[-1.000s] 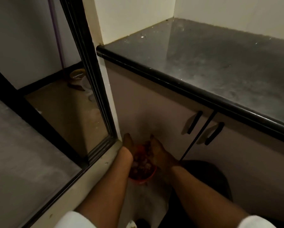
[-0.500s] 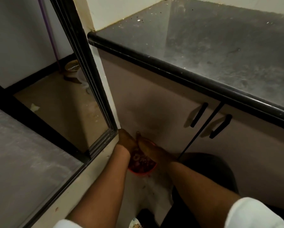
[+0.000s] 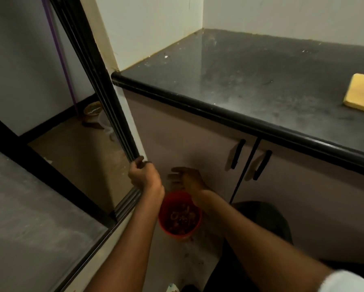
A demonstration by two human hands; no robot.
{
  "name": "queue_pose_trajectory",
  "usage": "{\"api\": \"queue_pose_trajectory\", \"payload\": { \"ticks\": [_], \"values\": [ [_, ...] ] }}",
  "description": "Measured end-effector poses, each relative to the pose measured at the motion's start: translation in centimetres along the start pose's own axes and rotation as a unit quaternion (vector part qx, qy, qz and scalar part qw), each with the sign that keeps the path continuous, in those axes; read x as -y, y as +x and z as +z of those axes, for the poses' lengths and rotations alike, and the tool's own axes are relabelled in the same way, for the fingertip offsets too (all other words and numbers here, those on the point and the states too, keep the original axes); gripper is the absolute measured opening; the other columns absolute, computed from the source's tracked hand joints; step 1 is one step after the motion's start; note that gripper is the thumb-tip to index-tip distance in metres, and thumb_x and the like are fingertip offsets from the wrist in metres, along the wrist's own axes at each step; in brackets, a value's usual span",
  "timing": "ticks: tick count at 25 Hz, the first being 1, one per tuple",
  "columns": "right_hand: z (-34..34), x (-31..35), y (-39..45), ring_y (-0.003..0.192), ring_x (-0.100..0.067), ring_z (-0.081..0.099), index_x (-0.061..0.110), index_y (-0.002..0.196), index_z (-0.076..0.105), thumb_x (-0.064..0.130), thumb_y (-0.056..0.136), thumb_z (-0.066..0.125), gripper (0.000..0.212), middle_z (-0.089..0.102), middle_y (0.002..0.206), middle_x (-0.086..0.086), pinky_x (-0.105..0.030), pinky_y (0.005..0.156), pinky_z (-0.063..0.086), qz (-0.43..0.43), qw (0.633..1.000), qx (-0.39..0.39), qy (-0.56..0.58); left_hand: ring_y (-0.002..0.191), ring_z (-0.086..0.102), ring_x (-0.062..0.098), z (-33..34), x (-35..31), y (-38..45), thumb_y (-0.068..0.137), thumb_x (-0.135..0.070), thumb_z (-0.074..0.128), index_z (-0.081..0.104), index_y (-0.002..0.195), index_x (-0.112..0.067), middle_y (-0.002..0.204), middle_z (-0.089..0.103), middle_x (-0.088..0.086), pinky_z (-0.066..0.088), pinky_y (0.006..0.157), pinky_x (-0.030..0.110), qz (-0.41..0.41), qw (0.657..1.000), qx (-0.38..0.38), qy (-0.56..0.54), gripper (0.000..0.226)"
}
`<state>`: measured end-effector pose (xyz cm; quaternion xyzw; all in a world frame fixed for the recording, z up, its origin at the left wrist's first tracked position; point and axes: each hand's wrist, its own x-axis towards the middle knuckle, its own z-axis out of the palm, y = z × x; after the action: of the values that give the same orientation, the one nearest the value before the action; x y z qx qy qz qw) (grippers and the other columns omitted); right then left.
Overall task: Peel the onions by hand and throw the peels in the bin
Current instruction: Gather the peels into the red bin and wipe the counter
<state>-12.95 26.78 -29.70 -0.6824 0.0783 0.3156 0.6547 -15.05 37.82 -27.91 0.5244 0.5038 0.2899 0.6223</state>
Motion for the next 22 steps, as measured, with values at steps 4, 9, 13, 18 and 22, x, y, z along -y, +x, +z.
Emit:
{"api": "queue_pose_trajectory", "payload": {
  "ticks": [4,9,13,18,22],
  "values": [
    [-3.6,6.2,-7.9,0.117,-0.016,0.068,0.016,0.127,0.071,0.012,0.108,0.049,0.03,0.072,0.128,0.002,-0.034,0.094,0.054,-0.177,0.98,0.077,-0.046,0.099,0.074,0.014,1.4,-6.7,-5.5,0.1,-0.005,0.057,0.074,0.111,-0.016,0.102,0.077,0.002,0.06,0.082,0.029,0.239,0.957,0.131,-0.103,0.022],
    [-10.3,12.9,-16.8,0.083,-0.024,0.076,0.014,0.09,0.074,0.011,0.104,0.053,0.025,0.078,0.083,-0.01,-0.037,0.071,0.055,-0.346,0.934,-0.071,-0.053,0.102,0.075,0.021,5.3,-13.3,-14.1,0.099,-0.001,0.049,0.07,0.113,-0.017,0.101,0.079,0.008,0.057,0.077,0.032,0.292,0.879,0.325,-0.191,0.029],
    [-20.0,16.6,-21.8,0.069,-0.032,0.074,0.001,0.075,0.064,0.042,0.101,0.061,0.049,0.066,0.065,-0.012,-0.043,0.064,0.058,-0.425,0.859,-0.283,-0.04,0.103,0.073,0.014,11.8,-15.6,-22.2,0.101,-0.009,0.056,0.07,0.114,-0.015,0.106,0.077,0.005,0.058,0.082,0.03,0.309,0.827,0.451,-0.133,0.02],
    [-34.7,15.1,-24.8,0.097,-0.024,0.069,0.02,0.102,0.076,0.052,0.104,0.048,0.043,0.075,0.103,-0.004,-0.039,0.085,0.052,-0.401,0.73,-0.517,-0.198,0.112,0.067,0.02,20.8,-13.8,-30.4,0.104,-0.032,0.059,0.069,0.124,-0.011,0.117,0.073,0.005,0.051,0.097,0.035,0.412,0.738,0.531,0.063,0.031],
    [-43.0,13.8,-25.2,0.131,-0.03,0.053,0.018,0.141,0.055,0.056,0.109,0.028,0.056,0.056,0.144,-0.012,-0.048,0.111,0.039,-0.253,0.769,-0.53,-0.253,0.131,0.056,0.031,24.9,-11.2,-33.3,0.109,-0.049,0.039,0.056,0.136,-0.013,0.137,0.063,0.014,0.041,0.106,0.037,0.398,0.69,0.566,0.214,0.049]
  ]
}}
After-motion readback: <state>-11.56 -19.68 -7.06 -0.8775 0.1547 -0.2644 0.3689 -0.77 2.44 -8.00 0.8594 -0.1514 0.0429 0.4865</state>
